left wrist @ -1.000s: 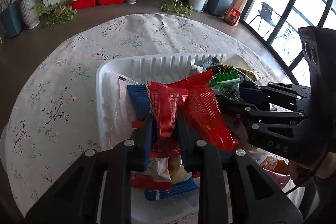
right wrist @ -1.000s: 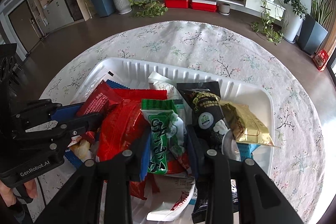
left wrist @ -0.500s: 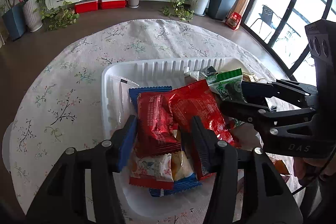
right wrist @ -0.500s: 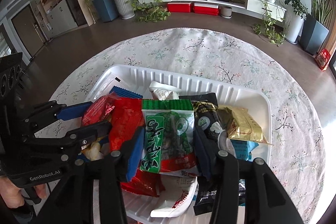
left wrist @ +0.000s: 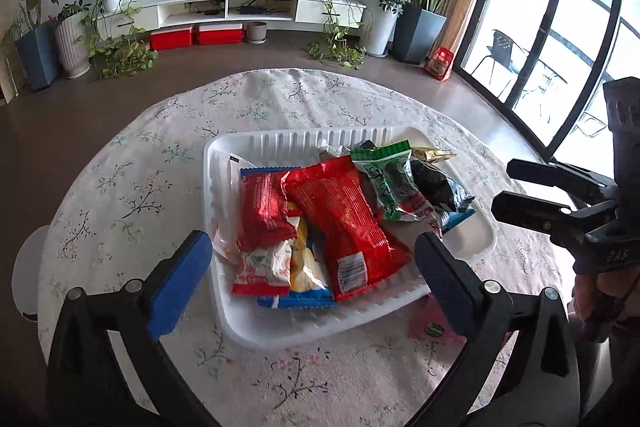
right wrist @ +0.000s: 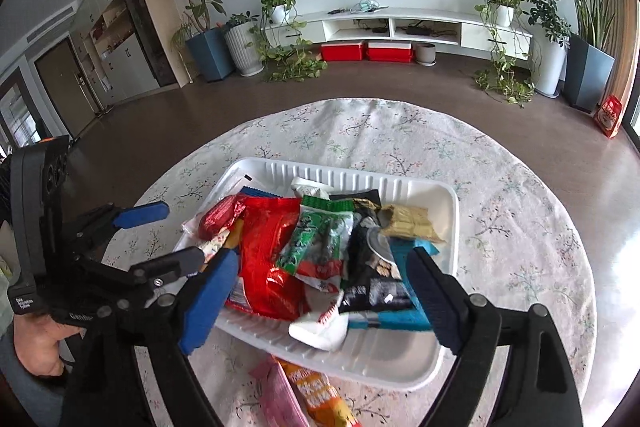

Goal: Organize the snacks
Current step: 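Withdraw both grippers from the tray toward the pink and orange packets, then move the left gripper to the pink packet while the right gripper approaches the orange packet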

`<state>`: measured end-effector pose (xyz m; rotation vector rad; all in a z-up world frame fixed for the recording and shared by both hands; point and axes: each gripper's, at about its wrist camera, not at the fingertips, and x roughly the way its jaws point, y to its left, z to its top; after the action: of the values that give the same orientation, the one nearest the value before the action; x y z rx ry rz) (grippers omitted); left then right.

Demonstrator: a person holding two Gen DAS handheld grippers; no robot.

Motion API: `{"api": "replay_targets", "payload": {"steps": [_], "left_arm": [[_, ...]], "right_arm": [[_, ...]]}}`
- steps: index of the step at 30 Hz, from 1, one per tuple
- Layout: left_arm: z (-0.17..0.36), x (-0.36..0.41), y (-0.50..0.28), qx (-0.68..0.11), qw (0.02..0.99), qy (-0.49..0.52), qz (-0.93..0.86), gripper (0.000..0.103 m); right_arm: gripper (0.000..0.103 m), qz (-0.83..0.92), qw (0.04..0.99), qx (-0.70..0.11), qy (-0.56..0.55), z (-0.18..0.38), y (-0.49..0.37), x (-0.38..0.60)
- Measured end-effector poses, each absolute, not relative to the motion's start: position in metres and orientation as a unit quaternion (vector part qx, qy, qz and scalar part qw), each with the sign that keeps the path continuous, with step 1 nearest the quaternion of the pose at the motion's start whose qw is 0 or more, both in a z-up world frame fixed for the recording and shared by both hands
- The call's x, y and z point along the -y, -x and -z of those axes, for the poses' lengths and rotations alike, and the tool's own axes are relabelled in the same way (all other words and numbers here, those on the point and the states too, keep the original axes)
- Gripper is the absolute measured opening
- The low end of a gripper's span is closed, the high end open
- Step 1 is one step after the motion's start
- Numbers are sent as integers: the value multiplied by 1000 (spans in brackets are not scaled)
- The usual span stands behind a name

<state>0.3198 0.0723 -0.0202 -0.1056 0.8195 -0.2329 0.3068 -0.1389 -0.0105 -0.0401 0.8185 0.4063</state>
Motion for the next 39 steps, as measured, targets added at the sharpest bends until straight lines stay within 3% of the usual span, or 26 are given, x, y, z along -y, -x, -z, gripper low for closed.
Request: {"api": "replay_targets", "payload": {"steps": [14,39], "left_arm": [[49,-27,-235,-410,903,74,107,103],[59,-14,-230,-442,886,95,103,103]], "right_arm": [[90,-117,885,-451,28,71,-244,192],[90,-219,845,-486,-39,99,-185,157]]}}
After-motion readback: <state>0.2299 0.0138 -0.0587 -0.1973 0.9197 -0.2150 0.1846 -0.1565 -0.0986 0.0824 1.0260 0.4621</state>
